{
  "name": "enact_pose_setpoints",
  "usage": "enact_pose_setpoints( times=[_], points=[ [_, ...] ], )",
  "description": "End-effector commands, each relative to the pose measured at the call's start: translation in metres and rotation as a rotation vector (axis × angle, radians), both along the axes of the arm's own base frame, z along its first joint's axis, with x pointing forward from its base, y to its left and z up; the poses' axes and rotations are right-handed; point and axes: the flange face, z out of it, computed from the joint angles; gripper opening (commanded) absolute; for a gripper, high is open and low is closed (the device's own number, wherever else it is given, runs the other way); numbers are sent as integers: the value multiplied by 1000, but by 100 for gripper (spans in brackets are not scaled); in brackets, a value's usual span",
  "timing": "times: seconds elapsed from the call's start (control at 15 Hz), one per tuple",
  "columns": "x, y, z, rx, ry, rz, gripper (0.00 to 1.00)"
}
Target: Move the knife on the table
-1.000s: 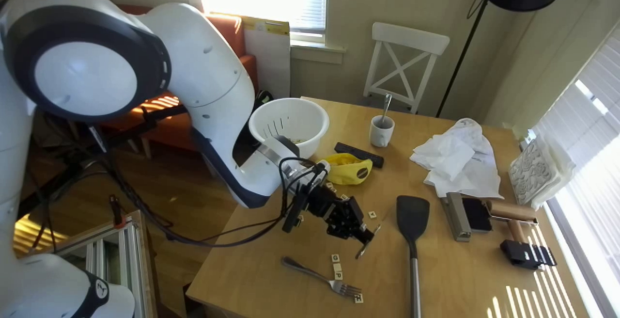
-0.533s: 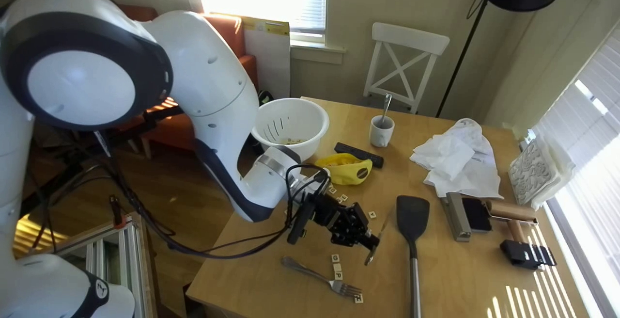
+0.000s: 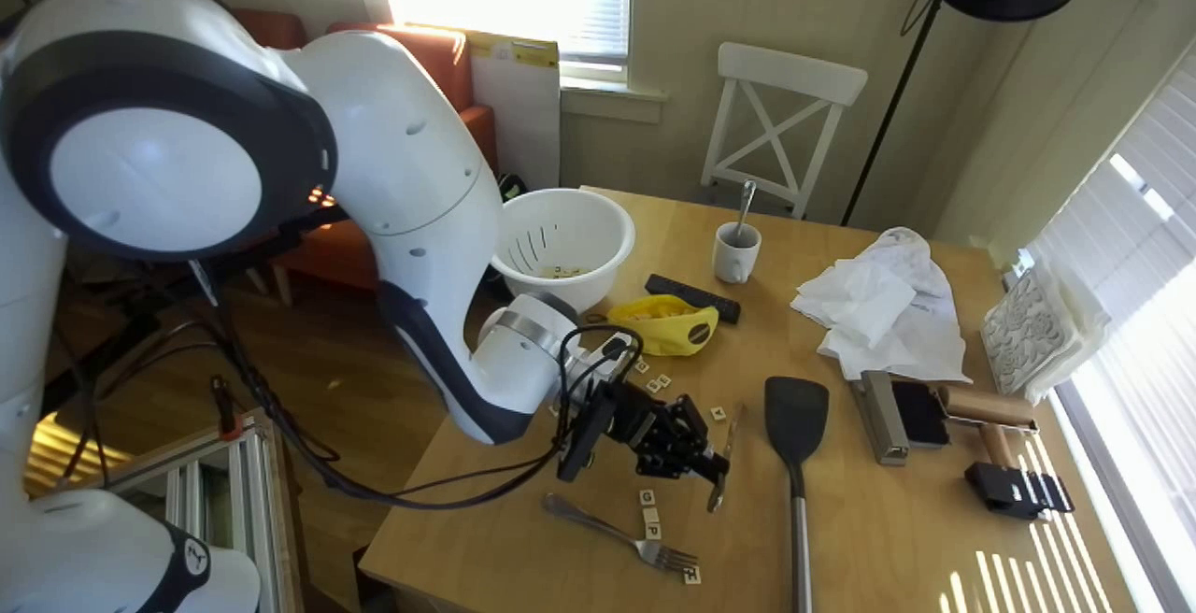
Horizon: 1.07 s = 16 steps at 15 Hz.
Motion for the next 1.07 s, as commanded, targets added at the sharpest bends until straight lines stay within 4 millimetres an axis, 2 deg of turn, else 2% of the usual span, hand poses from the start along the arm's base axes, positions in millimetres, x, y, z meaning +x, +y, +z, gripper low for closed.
enact_pose_setpoints(
  times=[0.0, 1.0],
  points=[
    [-5, -8, 3, 11, 13, 20, 4],
    [-24, -21, 11, 240, -130, -48, 4]
  ],
)
